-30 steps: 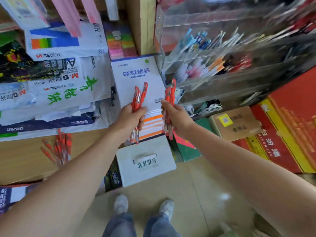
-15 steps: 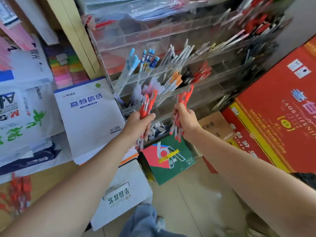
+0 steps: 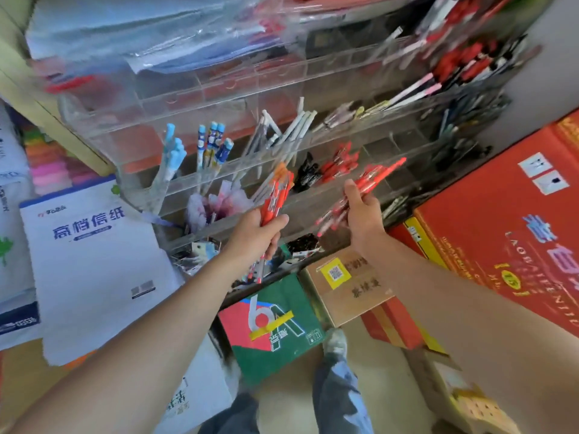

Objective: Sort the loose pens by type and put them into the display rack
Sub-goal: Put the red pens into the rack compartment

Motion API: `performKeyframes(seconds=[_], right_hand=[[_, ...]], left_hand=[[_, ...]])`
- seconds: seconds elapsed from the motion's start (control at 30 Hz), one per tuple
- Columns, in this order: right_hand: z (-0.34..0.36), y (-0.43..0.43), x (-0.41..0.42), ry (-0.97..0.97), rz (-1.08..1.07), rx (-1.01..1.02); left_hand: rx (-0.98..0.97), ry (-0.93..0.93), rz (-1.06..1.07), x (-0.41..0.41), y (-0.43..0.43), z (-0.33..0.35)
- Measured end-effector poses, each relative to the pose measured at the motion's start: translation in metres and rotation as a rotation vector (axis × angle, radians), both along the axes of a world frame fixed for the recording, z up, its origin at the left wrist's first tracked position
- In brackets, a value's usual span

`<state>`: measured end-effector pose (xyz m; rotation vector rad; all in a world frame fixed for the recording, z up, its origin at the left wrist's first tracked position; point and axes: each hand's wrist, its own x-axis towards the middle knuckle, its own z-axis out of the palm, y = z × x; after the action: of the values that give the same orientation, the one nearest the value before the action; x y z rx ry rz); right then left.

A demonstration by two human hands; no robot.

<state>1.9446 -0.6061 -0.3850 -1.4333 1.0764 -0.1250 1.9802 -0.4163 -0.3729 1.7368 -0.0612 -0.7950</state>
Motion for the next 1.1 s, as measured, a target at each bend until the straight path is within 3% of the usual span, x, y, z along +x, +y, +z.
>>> performKeyframes(seconds=[0.3,0.57,0.77,0.97,1.1], right_hand=[[0.016,-0.069,0.041,-0.203,0.129,-0.034],[0.016,-0.07,0.056,-0.228,0.139,0.066],[0.013,-0.065,0.058,-0.199,0.147,0.031],[0.004,-0.062,0.06,-0.05,0.316,-0.31],[0.003,-0.056,0.065,-0.053,0.326,-0.441]], left_hand=[[0.0,0.056,0.201,0.002,-0.067,0.006],[0.005,0.065,0.265,0.004,-0.078,0.013],[-0.016,0.06,0.256,0.011,-0.079,0.011],[-0.013,0.072,0.226,0.013,-0.076,0.008],[-0.015,0.074,0.21,0.018,-0.076,0.009]])
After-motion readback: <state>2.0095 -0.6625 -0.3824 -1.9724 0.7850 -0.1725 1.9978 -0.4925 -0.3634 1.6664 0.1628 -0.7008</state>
